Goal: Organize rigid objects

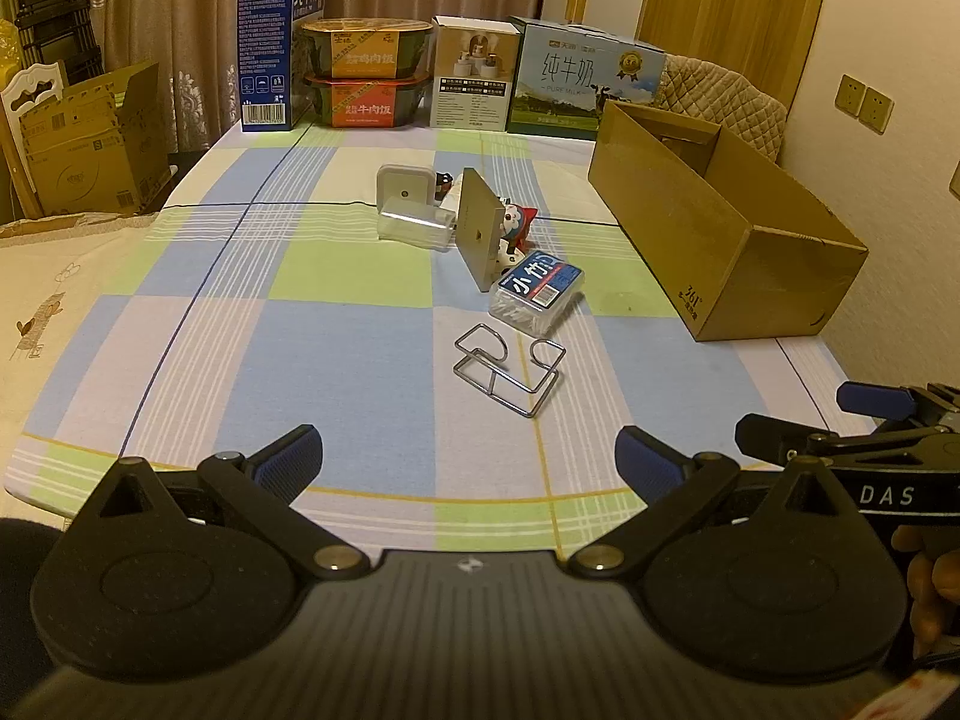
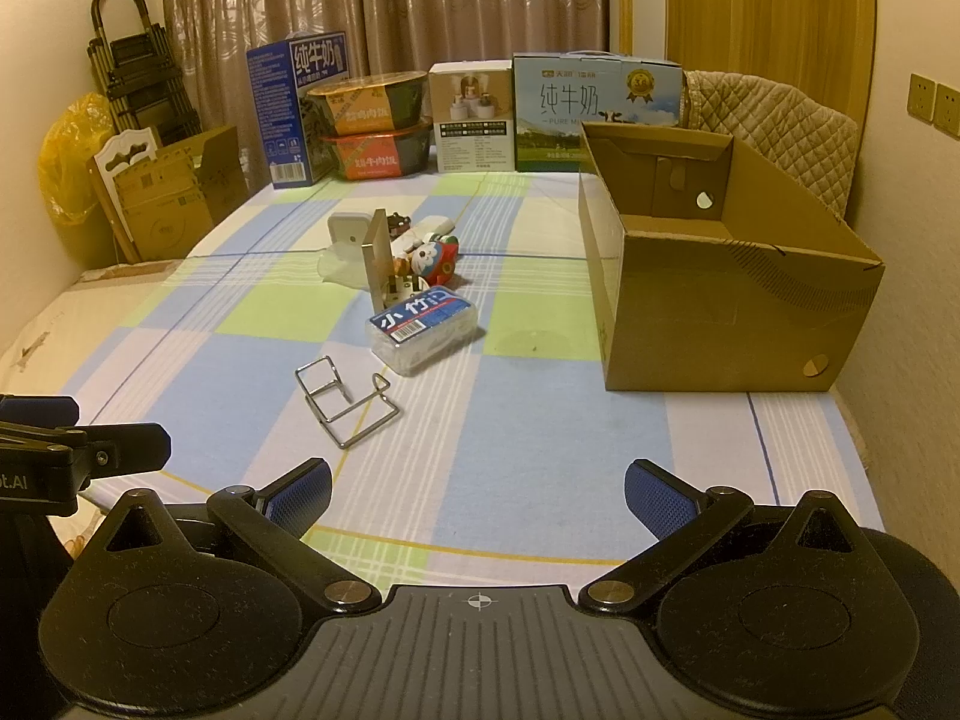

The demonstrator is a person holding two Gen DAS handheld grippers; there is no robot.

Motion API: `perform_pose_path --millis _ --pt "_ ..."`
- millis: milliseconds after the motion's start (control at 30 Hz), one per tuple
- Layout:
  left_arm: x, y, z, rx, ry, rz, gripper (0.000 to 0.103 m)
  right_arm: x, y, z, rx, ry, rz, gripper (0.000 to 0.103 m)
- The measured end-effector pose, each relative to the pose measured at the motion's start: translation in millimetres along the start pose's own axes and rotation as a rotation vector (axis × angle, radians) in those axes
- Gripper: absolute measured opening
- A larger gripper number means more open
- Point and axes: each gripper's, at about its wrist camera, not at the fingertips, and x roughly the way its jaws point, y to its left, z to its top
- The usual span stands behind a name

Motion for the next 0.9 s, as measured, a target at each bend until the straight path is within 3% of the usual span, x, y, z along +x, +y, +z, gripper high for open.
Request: perform_pose_path --millis 900 --pt "2.3 -3.0 -1.3 0.002 0.006 -0.004 0.102 0.6 -0.2 0.1 -0.002 0.002 -0.003 0.101"
